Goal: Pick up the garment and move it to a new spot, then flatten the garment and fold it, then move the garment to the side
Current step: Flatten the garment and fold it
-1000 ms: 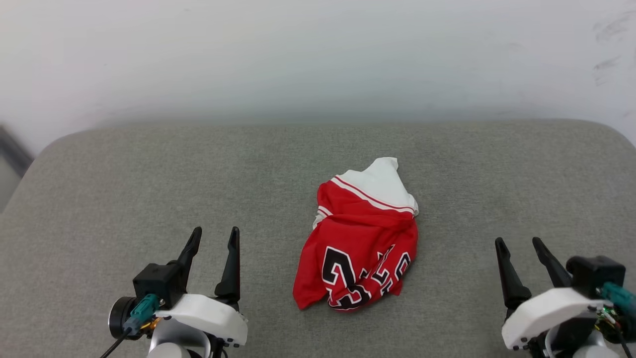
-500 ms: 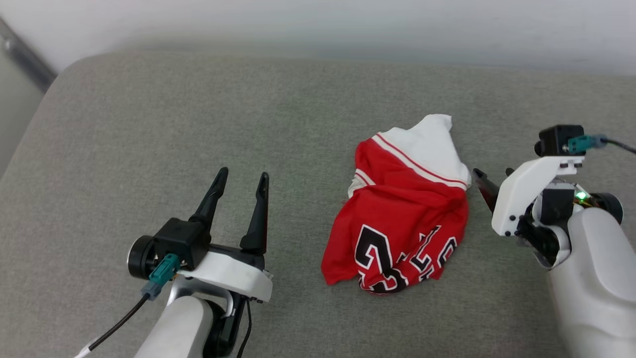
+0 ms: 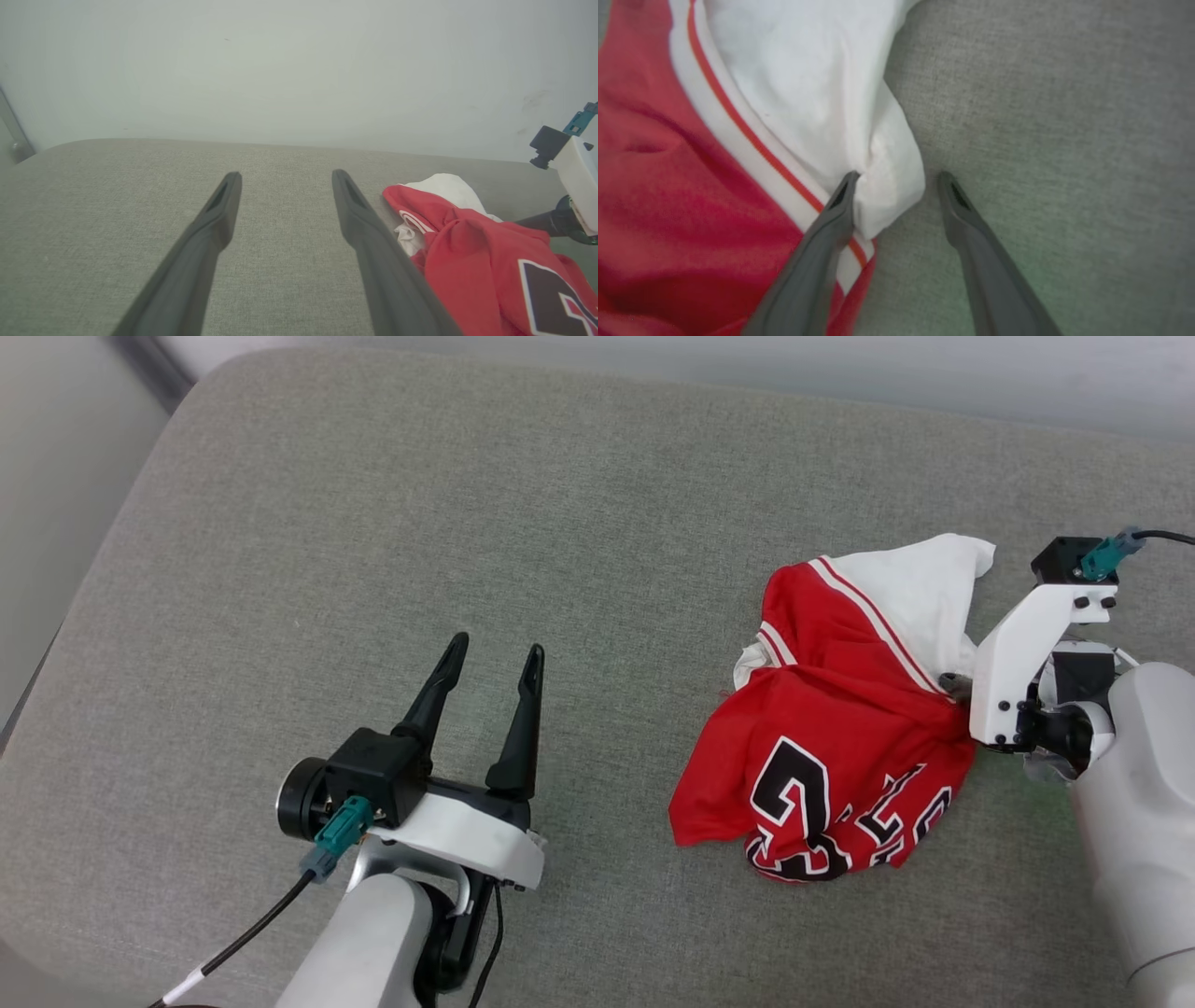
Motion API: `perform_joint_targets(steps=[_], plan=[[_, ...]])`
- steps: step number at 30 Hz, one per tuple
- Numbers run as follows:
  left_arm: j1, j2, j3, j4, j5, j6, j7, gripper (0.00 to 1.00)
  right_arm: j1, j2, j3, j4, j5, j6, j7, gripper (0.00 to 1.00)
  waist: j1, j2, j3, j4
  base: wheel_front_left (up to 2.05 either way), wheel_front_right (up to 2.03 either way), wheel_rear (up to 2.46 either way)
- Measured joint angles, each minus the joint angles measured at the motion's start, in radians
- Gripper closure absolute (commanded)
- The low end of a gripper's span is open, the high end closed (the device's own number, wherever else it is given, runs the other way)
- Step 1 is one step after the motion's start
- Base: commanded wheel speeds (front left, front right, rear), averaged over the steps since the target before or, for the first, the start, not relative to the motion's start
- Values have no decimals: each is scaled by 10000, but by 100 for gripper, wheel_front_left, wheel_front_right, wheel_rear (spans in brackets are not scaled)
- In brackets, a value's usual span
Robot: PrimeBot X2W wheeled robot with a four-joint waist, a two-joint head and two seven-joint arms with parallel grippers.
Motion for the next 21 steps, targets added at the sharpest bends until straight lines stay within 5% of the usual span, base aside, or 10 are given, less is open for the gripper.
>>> perform_joint_targets(steps=[7, 13, 21], plan=[[186, -27, 318, 134, 90, -56, -15, 0, -51, 36, 658, -71, -125, -4, -1093, 100, 1, 0, -283, -215, 0, 0, 0], [737, 65, 491, 267, 102, 10, -29, 0, 179, -61, 1057, -1653, -56, -4, -2010, 100, 1, 0, -931, -615, 0, 0, 0], [1562, 257, 688, 230, -81, 242, 33, 0, 3682, -491, -596, -3795, -186, -6, -1912, 100, 0, 0, -1860, -1335, 0, 0, 0]])
